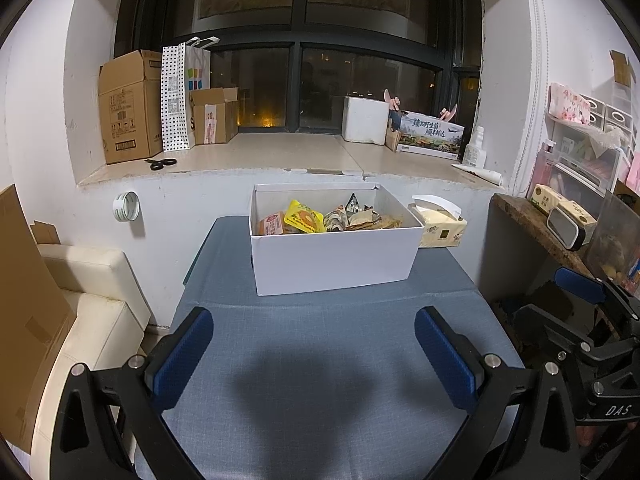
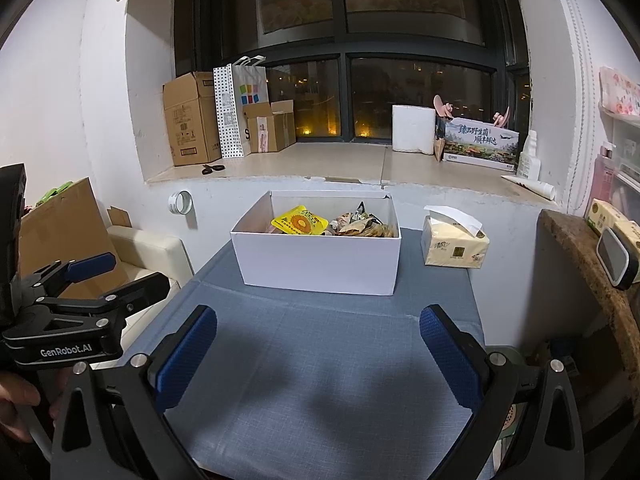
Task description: Organize snacks
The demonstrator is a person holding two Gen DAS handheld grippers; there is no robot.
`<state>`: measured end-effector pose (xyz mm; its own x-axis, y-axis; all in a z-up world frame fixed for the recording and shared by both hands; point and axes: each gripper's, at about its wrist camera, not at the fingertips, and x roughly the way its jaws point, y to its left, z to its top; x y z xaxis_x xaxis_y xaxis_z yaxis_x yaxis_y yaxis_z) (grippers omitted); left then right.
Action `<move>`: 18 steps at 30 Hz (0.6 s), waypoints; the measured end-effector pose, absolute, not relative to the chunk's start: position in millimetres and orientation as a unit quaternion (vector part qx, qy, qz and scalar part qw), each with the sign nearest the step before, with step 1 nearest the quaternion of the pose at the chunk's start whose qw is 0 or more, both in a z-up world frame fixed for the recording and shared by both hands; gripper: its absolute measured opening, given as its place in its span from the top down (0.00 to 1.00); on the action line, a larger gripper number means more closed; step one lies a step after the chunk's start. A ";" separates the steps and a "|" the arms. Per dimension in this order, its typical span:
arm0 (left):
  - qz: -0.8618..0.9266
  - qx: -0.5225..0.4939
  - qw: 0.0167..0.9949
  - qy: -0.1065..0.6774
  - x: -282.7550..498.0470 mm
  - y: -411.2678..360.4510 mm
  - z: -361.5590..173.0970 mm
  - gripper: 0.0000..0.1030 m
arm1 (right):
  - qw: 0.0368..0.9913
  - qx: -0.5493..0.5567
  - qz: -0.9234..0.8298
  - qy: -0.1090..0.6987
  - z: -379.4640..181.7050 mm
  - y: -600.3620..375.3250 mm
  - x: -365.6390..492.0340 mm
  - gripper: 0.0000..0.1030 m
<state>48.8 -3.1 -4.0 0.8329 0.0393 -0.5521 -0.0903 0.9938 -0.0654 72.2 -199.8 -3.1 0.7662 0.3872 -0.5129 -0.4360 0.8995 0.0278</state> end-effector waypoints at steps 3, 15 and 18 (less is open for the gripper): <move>0.033 -0.044 0.957 0.286 48.6 -2.7 -3.7 0.00 | 0.939 -0.047 0.219 0.262 -3.3 -199.8 71.8 0.00; 0.033 -0.041 0.957 0.286 48.7 -2.9 -4.7 0.00 | 0.938 -0.048 0.221 0.262 -2.4 -198.4 70.5 0.00; 0.033 -0.041 0.956 0.288 48.9 -3.3 -5.5 0.00 | 0.938 -0.048 0.221 0.263 -2.0 -198.3 71.6 0.00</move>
